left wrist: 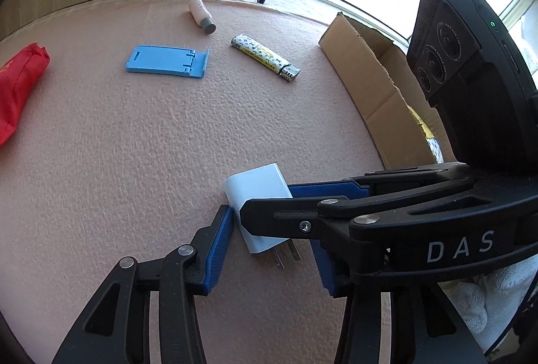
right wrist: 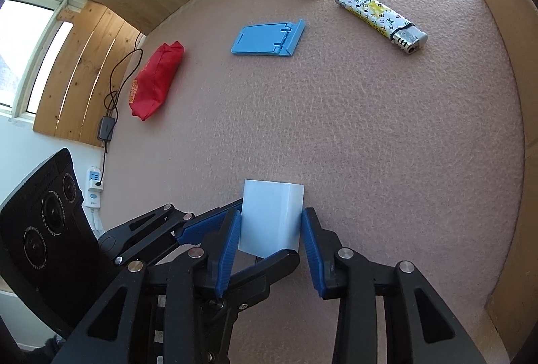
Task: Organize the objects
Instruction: 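Carry the white plug into the box and open the right gripper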
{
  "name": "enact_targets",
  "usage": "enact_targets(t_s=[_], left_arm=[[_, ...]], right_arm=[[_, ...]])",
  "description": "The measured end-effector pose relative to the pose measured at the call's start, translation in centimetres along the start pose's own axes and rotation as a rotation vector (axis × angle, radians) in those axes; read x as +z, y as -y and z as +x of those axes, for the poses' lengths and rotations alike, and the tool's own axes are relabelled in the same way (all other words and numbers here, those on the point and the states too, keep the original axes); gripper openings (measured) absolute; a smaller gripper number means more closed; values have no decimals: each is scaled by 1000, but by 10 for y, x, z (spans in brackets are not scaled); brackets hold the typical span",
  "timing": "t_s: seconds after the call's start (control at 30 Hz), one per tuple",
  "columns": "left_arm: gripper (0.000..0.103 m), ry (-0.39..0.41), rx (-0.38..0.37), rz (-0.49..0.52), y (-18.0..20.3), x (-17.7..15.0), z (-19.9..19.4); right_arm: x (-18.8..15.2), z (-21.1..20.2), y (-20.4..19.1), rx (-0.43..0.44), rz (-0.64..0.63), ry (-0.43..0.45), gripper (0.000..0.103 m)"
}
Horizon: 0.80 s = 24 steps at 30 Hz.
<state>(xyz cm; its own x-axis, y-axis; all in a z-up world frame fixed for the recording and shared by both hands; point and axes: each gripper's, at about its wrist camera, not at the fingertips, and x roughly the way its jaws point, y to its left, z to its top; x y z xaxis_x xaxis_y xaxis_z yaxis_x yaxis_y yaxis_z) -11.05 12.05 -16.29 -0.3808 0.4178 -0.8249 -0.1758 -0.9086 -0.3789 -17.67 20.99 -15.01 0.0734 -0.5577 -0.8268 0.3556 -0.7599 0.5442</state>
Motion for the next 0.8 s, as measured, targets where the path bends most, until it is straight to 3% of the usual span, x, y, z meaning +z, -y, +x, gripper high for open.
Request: enact_targets(t_s=[0.37, 0.8], left_arm=[[49, 72, -30, 83, 45, 50, -9], [48, 149, -59, 201, 124, 112, 15]], right_arm=[[13, -65, 8, -26, -2, 146, 34], [40, -144, 54, -104, 53, 312, 34]])
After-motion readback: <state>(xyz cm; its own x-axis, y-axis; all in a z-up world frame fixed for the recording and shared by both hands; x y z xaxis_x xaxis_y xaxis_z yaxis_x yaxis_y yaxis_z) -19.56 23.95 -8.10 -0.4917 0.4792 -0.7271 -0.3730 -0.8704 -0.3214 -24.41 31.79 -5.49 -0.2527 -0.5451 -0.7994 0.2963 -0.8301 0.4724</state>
